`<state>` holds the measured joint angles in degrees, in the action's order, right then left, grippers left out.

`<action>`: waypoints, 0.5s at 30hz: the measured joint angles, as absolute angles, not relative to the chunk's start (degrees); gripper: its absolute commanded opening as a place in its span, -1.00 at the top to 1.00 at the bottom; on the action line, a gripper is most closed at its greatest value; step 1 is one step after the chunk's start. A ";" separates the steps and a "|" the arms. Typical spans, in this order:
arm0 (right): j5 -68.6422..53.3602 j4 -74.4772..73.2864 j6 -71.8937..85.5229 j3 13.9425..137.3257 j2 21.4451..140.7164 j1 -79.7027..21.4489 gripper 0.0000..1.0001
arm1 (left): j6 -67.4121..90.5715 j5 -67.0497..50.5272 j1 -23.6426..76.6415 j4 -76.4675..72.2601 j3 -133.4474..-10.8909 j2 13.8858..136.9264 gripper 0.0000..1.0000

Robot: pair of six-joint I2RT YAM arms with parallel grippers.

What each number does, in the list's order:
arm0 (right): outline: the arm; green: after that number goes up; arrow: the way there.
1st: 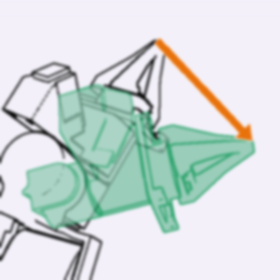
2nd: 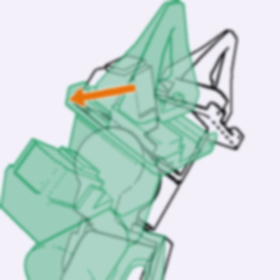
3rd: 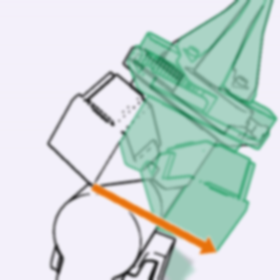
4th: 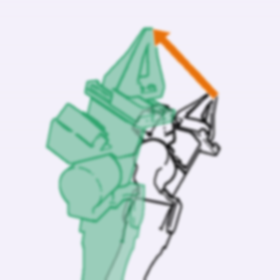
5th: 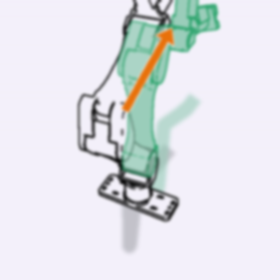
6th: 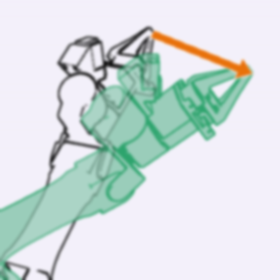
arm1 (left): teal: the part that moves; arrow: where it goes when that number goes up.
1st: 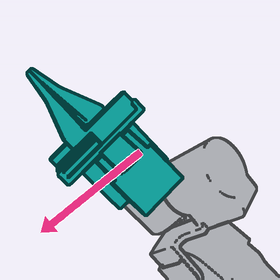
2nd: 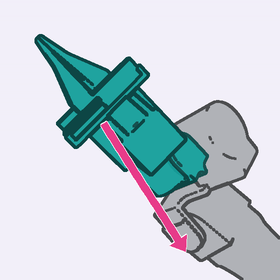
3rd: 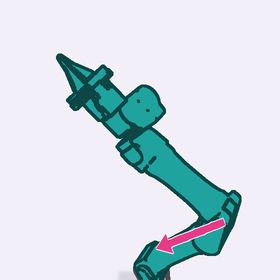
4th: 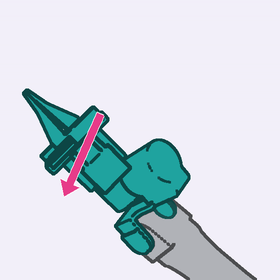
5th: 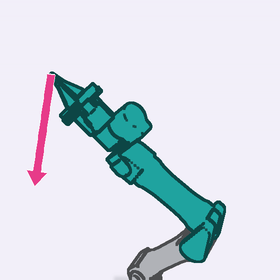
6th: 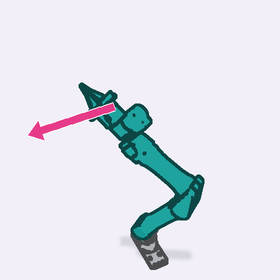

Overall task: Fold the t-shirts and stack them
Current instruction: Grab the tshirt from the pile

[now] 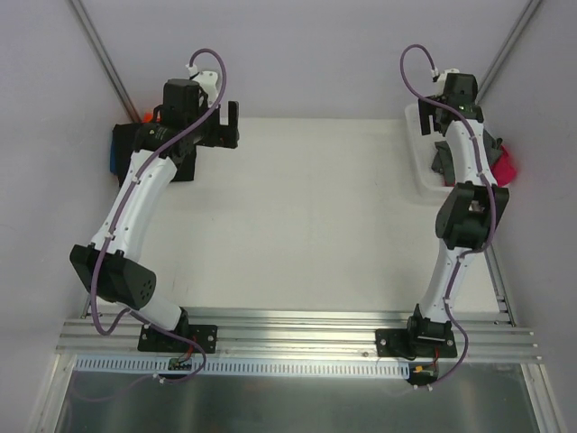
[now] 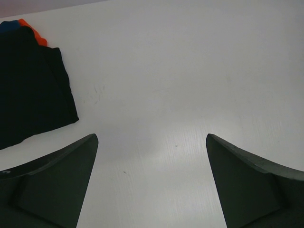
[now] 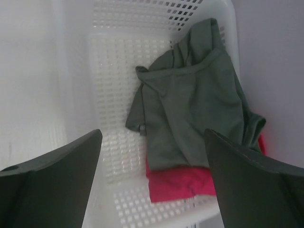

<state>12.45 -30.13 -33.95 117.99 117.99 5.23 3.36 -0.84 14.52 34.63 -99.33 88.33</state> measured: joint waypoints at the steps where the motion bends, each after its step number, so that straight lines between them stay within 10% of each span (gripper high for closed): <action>1: 13.17 -29.56 -34.15 120.42 121.43 5.43 -0.86 | 2.70 -0.73 14.52 34.61 -99.22 88.73 -0.98; 15: 18.22 -19.27 -42.44 114.54 128.99 6.35 -0.86 | -7.75 1.17 14.79 37.41 -94.35 91.66 -0.94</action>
